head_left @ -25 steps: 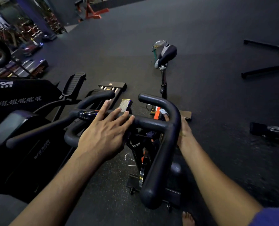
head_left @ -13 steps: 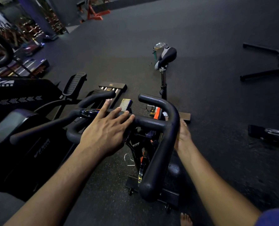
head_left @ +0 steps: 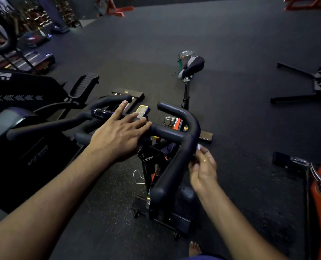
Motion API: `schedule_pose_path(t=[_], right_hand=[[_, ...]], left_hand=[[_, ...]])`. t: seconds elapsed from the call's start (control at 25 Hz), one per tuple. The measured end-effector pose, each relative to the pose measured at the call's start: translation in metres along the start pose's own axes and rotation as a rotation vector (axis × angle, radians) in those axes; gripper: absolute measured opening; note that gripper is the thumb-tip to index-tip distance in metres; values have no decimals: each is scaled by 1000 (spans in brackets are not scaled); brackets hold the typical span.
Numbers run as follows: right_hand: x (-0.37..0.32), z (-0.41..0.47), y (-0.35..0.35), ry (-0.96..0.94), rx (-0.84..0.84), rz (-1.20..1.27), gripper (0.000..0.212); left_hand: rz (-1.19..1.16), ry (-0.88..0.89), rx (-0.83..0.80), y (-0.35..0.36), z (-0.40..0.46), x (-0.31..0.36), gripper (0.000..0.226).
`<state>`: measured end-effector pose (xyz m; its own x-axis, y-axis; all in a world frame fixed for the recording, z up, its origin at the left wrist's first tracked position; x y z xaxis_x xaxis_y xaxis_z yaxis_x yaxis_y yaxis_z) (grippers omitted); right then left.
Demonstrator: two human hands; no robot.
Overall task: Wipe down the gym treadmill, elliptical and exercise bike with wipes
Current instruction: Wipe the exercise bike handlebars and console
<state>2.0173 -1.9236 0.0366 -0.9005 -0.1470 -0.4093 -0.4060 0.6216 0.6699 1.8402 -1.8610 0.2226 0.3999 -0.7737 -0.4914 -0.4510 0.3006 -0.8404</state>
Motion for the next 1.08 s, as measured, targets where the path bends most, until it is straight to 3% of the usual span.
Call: schedule_pose_path(t=[0.24, 0.32, 0.48, 0.6, 0.64, 0.72, 0.84, 0.96, 1.04, 1.08], right_hand=[[-2, 7, 2, 61, -4, 70, 24], [6, -14, -10, 59, -45, 24, 23], [27, -36, -6, 73, 8, 24, 17], [53, -13, -9, 87, 85, 156, 69], [57, -20, -1, 96, 27, 224, 63], [56, -61, 39, 177, -117, 313, 17], [65, -108, 51, 118, -99, 260, 33], [74, -131, 40, -42, -117, 370, 23], [88, -141, 32, 15, -68, 502, 46], [91, -155, 33, 2, -91, 524, 44]], left_hand=[[1, 12, -95, 1, 0, 3, 70], [-9, 55, -119, 2, 2, 5, 59], [-14, 191, -148, 13, 11, 5, 63], [-44, 245, -166, 13, 13, 8, 64], [-62, 259, -172, 11, 13, 11, 64], [-106, 280, -164, 8, 11, 13, 63], [-167, 264, -149, 14, 17, 9, 63], [-228, 245, -122, 18, 20, 9, 60], [-283, 203, -111, 19, 21, 6, 58], [-306, 192, -102, 21, 22, 5, 59]])
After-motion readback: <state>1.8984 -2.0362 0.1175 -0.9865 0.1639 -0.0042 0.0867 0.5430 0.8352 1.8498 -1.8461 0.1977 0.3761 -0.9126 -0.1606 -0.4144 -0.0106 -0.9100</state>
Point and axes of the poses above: each hand's wrist, its own z-axis towards the middle knuckle, its own y-axis out of the palm, x = y × z, the point moved 9 cm from there along z, towards the middle knuckle, and after that the axes turned 14 degrees about y, right-handed, at the moved point
